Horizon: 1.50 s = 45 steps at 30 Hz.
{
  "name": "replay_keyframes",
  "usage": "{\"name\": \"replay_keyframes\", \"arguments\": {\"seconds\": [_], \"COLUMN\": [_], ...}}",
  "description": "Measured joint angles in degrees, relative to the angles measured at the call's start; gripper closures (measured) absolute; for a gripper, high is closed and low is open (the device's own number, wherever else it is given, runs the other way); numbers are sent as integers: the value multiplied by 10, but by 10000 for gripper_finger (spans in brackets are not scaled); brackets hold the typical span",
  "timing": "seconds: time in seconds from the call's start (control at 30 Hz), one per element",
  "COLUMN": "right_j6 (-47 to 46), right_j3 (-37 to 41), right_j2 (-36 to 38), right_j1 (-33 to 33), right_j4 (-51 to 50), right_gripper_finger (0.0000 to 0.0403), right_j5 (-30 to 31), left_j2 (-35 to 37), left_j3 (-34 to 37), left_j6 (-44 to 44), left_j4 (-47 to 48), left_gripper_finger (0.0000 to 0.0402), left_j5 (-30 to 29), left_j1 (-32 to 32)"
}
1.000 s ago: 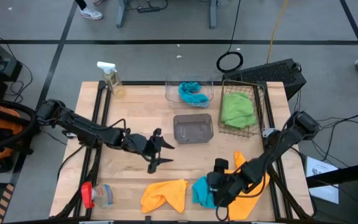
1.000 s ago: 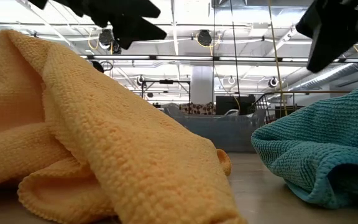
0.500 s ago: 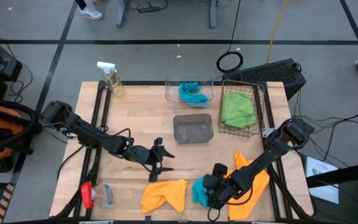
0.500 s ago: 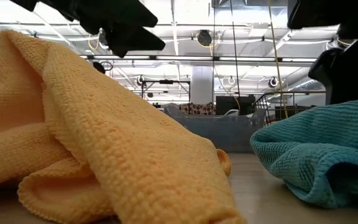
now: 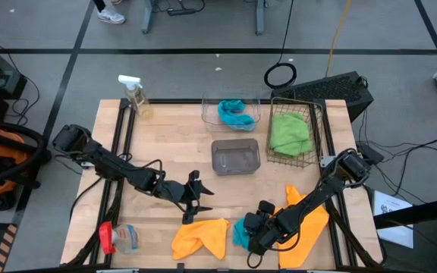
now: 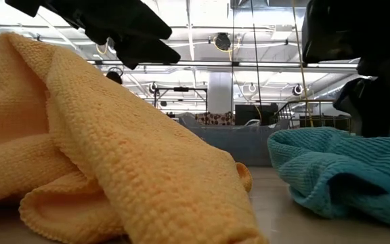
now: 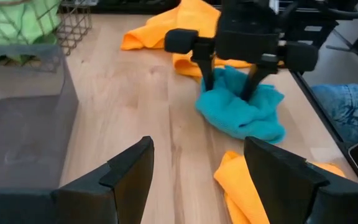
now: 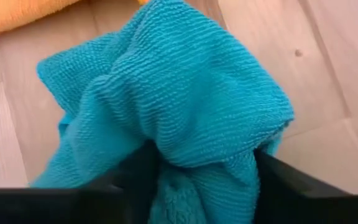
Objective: Sort microfiber towel by color & place in baskets
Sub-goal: Put the blue microfiber towel into the transparent bin
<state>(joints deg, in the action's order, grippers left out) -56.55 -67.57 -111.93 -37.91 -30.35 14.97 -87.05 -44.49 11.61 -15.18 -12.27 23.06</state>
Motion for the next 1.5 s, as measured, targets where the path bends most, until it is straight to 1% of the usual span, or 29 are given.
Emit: {"name": "replay_keyframes", "arguments": {"seconds": [0.23,0.27,0.3,0.47,0.57,0.73,0.87,0.97,1.03,1.13,1.27,1.5], "right_j6": [24,30,37,57,87,164,239,288,324,376,420,494], "right_j3": [3,4,5,5,5,4,4,3,3,3,3,3], "right_j2": [16,20,26,85,124,191,226,243,246,246,246,246], "right_j1": [12,13,13,20,24,32,33,34,35,38,47,74], "right_j4": [-10,-13,-18,-46,-54,-47,-39,-35,-26,-5,16,65], "right_gripper_finger": [367,382,388,375,382,393,391,391,390,390,390,390], "right_j5": [16,23,30,89,142,231,308,362,386,418,437,450], "left_j2": [0,0,0,0,0,0,0,0,0,0,0,0], "left_j3": [0,0,0,0,0,0,0,0,0,0,0,0], "left_j6": [-4,-4,-4,-31,-60,-107,-107,-105,-105,-105,-105,-105], "left_j4": [-7,-11,-15,-61,-106,-176,-206,-226,-238,-243,-248,-248], "left_gripper_finger": [146,146,146,146,146,146,146,146,146,146,146,146], "left_j5": [0,0,0,0,0,-9,-40,-41,-41,-12,33,35], "left_j1": [2,2,2,1,1,-2,-20,-39,-50,-66,-82,-98]}}
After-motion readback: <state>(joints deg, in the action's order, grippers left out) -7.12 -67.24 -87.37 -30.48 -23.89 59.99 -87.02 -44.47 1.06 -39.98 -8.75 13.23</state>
